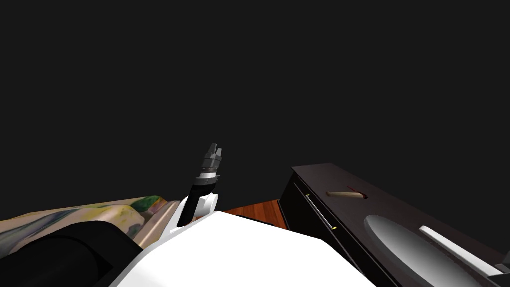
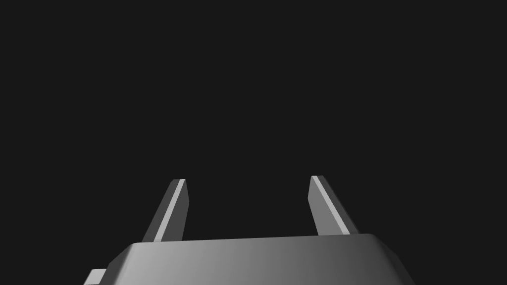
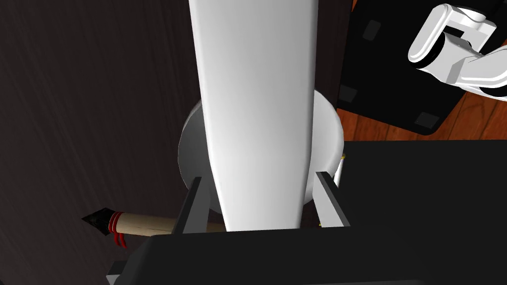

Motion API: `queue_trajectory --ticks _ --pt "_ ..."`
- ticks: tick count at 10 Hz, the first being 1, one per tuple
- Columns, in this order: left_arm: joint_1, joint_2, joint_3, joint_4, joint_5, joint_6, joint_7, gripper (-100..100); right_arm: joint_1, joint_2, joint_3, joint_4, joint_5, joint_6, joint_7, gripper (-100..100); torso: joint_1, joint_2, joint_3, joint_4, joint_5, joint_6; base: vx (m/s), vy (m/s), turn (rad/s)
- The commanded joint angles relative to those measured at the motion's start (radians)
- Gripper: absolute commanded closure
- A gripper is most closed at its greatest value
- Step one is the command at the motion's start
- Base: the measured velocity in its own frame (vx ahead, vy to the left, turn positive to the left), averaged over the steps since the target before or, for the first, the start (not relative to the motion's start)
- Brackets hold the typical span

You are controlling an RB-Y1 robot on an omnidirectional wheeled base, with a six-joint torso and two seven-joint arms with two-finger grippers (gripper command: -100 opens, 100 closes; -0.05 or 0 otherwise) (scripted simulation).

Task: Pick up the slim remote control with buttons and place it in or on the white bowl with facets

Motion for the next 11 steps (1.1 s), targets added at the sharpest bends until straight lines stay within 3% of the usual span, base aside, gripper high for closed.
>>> queue_trajectory --ticks 1,2,3,7,8,9,11 --pt "0.000 0.000 0.000 0.000 0.000 0.000 0.000 0 -0.009 0.013 0.016 -0.029 -0.013 0.013 -0.010 100 0.000 0.000 0.000 0.000 0.000 0.000 0.125 -0.045 0.033" --pt "0.000 0.000 0.000 0.000 0.000 0.000 0.000 0 -0.008 0.007 0.013 -0.018 -0.011 0.005 -0.005 100 0.002 0.002 0.001 0.000 0.001 0.000 0.045 -0.009 0.012" --pt "0.000 0.000 0.000 0.000 0.000 0.000 0.000 0 -0.009 0.008 0.014 -0.021 -0.013 0.006 -0.006 -100 0.005 0.007 0.004 0.002 0.002 0.001 0.012 -0.004 0.004" --pt "0.000 0.000 0.000 0.000 0.000 0.000 0.000 0 -0.009 0.008 0.014 -0.021 -0.013 0.006 -0.006 -100 0.007 0.013 0.008 0.003 0.003 0.002 0.002 -0.001 0.000" --pt "0.000 0.000 0.000 0.000 0.000 0.000 0.000 0 -0.009 0.008 0.014 -0.021 -0.013 0.006 -0.006 0 0.007 0.013 0.008 0.004 0.003 0.002 0.000 0.000 0.000" --pt "0.000 0.000 0.000 0.000 0.000 0.000 0.000 0 -0.022 -0.032 0.009 -0.031 -0.027 -0.022 -0.016 -100 0.007 0.013 0.008 0.004 0.003 0.002 -0.015 -0.024 -0.068" --pt "0.000 0.000 0.000 0.000 0.000 0.000 0.000 0 -0.031 -0.059 0.005 -0.038 -0.036 -0.040 -0.022 -100 0.006 0.015 0.009 0.004 0.003 0.002 -0.017 -0.026 -0.028"
